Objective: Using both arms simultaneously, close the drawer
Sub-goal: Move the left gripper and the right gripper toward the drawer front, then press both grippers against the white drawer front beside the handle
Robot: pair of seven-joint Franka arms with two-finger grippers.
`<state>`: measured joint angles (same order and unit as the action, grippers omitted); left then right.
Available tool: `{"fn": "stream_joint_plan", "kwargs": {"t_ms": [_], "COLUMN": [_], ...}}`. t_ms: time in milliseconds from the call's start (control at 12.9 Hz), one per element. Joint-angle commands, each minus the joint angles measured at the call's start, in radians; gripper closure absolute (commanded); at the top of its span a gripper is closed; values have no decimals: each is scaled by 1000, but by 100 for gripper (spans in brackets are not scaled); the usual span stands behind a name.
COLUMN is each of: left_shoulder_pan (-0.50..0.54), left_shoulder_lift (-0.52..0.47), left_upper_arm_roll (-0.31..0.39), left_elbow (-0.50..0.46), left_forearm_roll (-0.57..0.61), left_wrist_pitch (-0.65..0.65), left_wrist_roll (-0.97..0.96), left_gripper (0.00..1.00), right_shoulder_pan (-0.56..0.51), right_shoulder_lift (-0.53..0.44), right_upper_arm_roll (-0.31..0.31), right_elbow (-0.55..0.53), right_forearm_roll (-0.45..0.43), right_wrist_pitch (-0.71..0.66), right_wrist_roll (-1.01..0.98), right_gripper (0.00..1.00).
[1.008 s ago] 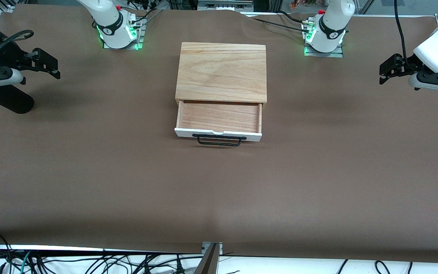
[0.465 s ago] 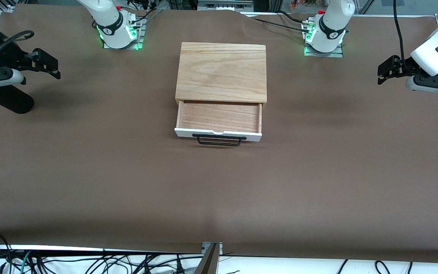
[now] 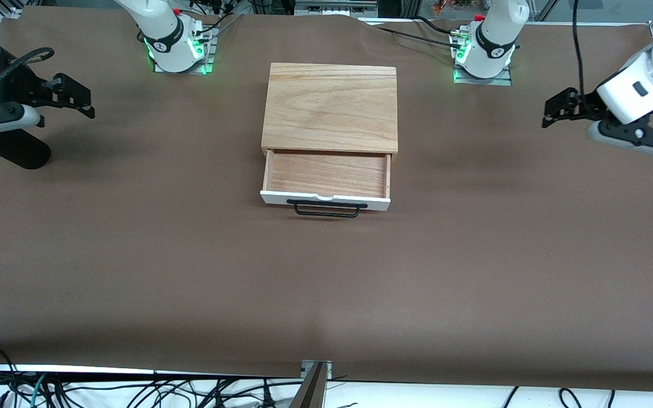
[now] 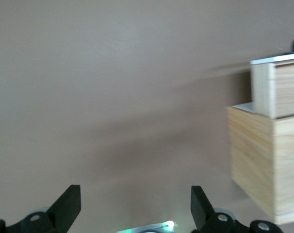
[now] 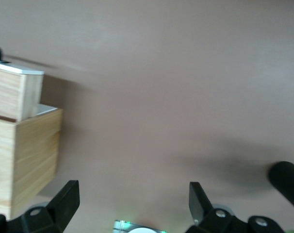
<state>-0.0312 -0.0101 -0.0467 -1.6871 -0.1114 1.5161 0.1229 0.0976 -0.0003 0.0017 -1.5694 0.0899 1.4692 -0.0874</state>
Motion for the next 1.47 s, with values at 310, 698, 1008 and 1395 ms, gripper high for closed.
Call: {"fn": "stream_joint_plan", "kwargs": {"t_ms": [310, 698, 1008, 1395], "left_shoulder_pan": [-32, -88, -167, -203], "left_shoulder_lift": [240, 429, 512, 558], "left_upper_arm_roll": [-47, -156, -159, -159], "left_elbow": [14, 12, 12, 14], "left_forearm_roll": [-267, -315, -335, -468], "left_wrist_pitch": [286, 594, 722, 777], "left_wrist_roll": [9, 8, 6, 6], "left_gripper": [0, 0, 0, 0], "right_shoulder_pan": [66, 142, 212, 297], "right_shoulder_lift": [273, 557, 686, 713], "right_upper_arm_roll": [7, 7, 9, 20], "right_elbow": [-3, 125, 238, 195], "right_forearm_roll": [362, 597, 756, 850], "right_wrist_pitch": [208, 463, 547, 648], "right_wrist_roll": [2, -2, -6, -90], "right_gripper": [0, 0, 0, 0]}}
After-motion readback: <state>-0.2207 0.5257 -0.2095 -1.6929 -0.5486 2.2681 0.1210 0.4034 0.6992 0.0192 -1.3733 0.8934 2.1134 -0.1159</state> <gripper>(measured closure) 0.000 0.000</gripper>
